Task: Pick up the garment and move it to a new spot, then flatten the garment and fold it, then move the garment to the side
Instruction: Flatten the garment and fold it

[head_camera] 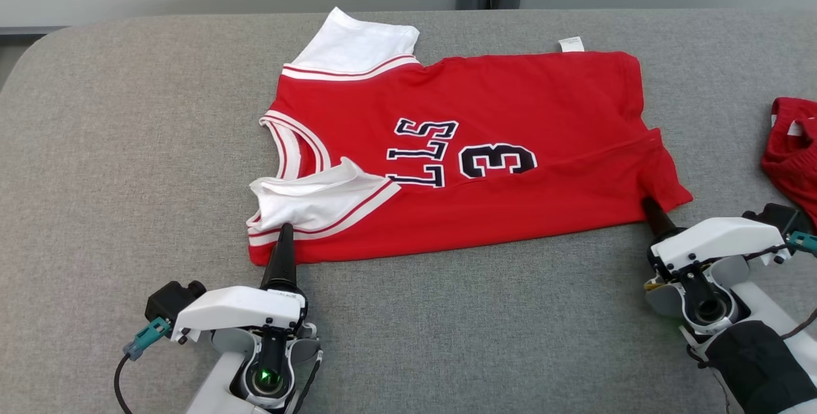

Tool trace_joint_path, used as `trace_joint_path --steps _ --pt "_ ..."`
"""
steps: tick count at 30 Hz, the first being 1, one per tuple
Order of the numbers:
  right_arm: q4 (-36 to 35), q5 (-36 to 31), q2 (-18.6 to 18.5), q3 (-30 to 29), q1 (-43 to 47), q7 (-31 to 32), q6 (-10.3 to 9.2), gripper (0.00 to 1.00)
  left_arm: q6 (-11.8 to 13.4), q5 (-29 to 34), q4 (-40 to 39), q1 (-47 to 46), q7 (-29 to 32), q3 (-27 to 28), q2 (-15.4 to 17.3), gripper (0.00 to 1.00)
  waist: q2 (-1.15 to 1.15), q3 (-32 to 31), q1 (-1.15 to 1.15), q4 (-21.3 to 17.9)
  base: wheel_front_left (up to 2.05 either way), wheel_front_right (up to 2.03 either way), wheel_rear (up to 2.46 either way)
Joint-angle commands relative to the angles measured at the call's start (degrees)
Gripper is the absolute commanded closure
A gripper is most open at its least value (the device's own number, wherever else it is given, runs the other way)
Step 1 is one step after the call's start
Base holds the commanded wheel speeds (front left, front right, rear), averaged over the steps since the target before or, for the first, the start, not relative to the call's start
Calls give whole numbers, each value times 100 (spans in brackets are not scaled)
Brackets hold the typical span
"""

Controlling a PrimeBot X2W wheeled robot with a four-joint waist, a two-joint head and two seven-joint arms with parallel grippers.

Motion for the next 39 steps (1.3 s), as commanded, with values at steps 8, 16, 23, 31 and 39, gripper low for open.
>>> trace_joint_path --steps 8,16,23,31,39 --pt "169 65 -152 -97 80 -79 -6 100 29 172 99 132 1 172 162 100 0 -11 0 -13 0 0 0" --pt "81 29 -40 -34 142 19 -5 100 -14 51 51 174 2 -28 123 100 0 -20 0 -31 0 0 0" --pt "58 13 -30 -23 144 51 -5 100 118 -248 209 207 17 -588 73 0 0 -58 0 -11 0 0 0" --pt "28 -11 -13 1 130 74 -4 100 124 -1112 320 191 103 -1245 -1 0 0 -81 0 -34 0 0 0" --pt "30 -49 -18 28 116 92 -4 100 392 -1371 541 160 68 -1406 -2 0 0 -80 0 -75 0 0 0"
